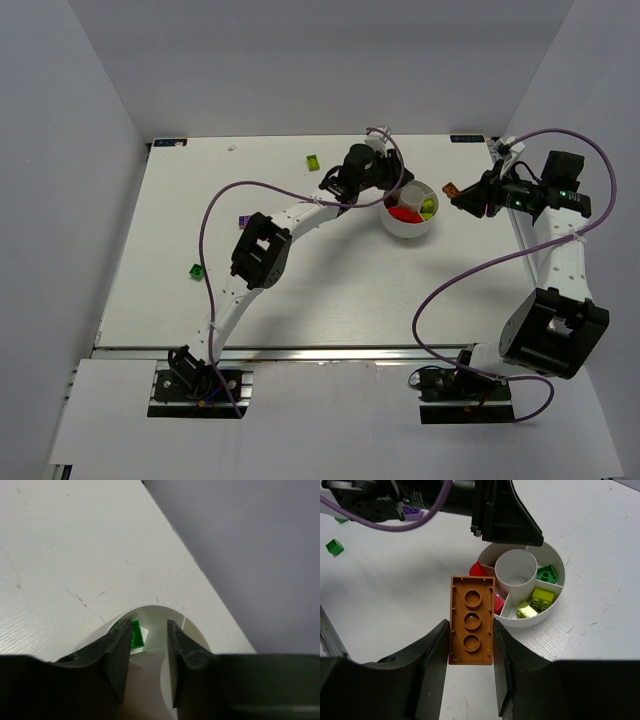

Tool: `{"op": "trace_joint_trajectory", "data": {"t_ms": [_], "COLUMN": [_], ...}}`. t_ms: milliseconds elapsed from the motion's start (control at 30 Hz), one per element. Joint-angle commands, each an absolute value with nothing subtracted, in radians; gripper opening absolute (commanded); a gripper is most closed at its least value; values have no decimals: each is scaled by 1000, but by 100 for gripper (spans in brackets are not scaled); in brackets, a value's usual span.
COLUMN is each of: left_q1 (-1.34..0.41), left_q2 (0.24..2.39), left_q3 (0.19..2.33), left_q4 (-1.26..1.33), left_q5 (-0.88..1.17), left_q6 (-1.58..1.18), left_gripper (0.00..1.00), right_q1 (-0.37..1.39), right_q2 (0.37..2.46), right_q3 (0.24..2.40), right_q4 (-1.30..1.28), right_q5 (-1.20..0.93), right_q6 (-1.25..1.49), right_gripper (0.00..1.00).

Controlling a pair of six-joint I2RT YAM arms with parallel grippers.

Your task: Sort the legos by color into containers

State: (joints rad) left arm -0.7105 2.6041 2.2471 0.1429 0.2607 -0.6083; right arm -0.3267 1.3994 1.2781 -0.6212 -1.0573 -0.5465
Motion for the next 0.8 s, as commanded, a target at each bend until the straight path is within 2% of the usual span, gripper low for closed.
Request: {"op": "trace_joint_trajectory", "data": {"t_ms": [0, 100, 133, 200, 367, 533, 767], "left_q1": [-703, -683, -674, -667, -647, -646, -647], "left_q2": [2419, 2306, 2233, 2163, 2007, 1934, 1925], "left_q3": [2223, 2110, 2070, 1946, 1789, 1603, 1510], "left_q4": [147, 169, 193, 209, 192, 281, 340], "left_q5": [230, 218, 218, 213, 348, 477, 549], "left_q6": [-583, -584, -587, -594, -701, -854, -954], "left_gripper": [40, 40, 47, 54, 59, 65, 67], "right_q1": [-308, -264, -252, -221, -144, -65, 36], "right_q2": [1400, 1422, 1427, 1434, 1428, 1399, 1345], "right_q3": [1290, 1318, 1325, 1330, 1296, 1249, 1170], "right_q4": [-635, -661, -666, -655, -539, -437, -276], "right_q5": [-1051, -996, -961, -930, -816, -740, -729], "right_q6": [-601, -669, -681, -702, -703, -709, -687], "right_gripper": [0, 0, 0, 0, 0, 0, 0]}}
